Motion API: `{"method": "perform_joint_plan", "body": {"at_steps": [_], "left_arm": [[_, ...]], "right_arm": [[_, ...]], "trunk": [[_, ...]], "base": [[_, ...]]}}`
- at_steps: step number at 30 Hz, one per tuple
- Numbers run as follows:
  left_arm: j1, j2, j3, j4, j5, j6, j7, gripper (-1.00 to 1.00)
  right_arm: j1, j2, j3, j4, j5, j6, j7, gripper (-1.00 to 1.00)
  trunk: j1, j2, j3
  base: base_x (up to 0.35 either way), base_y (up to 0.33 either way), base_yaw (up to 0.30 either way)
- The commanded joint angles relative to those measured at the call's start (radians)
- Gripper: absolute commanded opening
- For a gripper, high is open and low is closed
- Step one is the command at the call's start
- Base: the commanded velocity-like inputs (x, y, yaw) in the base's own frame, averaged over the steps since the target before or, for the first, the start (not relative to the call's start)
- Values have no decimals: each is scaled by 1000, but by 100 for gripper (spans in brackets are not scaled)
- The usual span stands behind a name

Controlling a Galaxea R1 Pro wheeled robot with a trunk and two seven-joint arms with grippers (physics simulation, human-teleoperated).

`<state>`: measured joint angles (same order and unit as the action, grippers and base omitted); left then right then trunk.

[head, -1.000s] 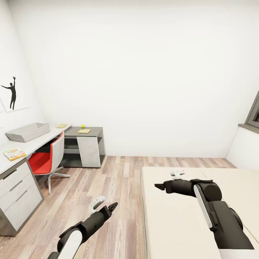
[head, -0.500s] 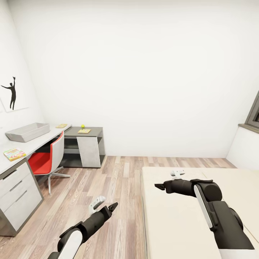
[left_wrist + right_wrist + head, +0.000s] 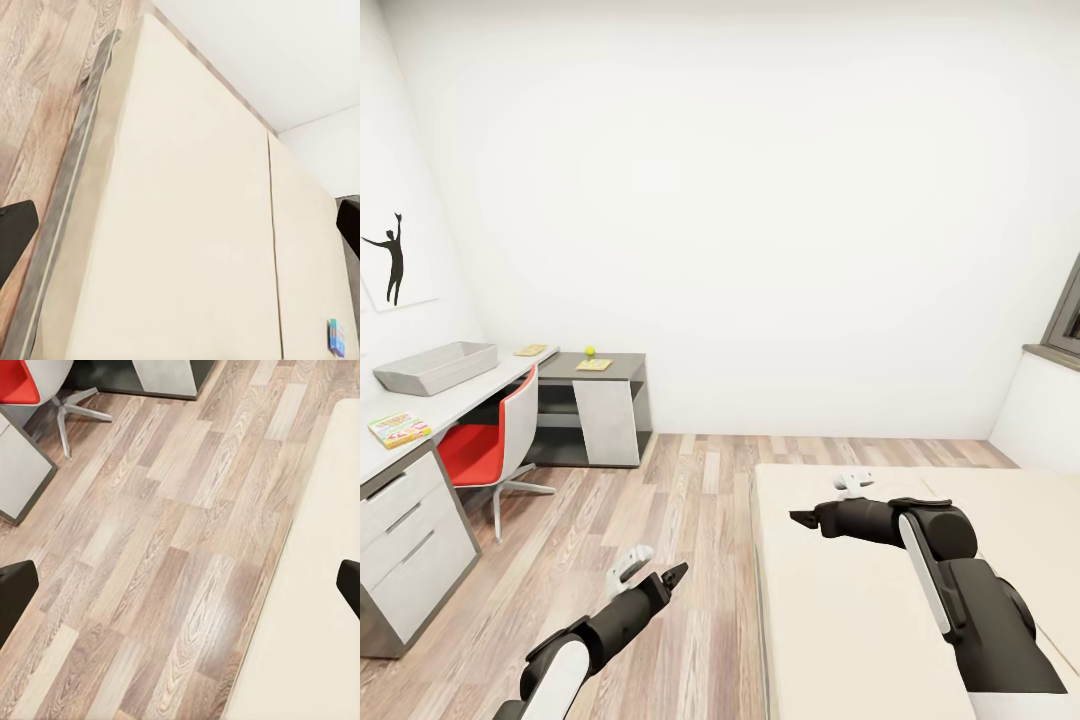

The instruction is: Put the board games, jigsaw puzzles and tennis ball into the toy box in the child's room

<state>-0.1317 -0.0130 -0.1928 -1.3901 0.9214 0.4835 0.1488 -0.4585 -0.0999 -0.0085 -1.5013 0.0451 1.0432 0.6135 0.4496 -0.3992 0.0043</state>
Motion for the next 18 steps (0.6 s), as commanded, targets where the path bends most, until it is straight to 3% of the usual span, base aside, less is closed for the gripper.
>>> {"method": "perform_joint_plan", "body": {"at_steps": [1,18], "left_arm": [[0,0,0,-1,10,3,9,100],[0,1,0,0,11,3,9,100]], "right_arm": [[0,0,-1,0,5,4,6,100],[-2,1,-1,0,4,4,6,100]], "trunk": [[0,-1,0],[0,-1,0]], "base": [[5,0,0],[2,0,0]]}}
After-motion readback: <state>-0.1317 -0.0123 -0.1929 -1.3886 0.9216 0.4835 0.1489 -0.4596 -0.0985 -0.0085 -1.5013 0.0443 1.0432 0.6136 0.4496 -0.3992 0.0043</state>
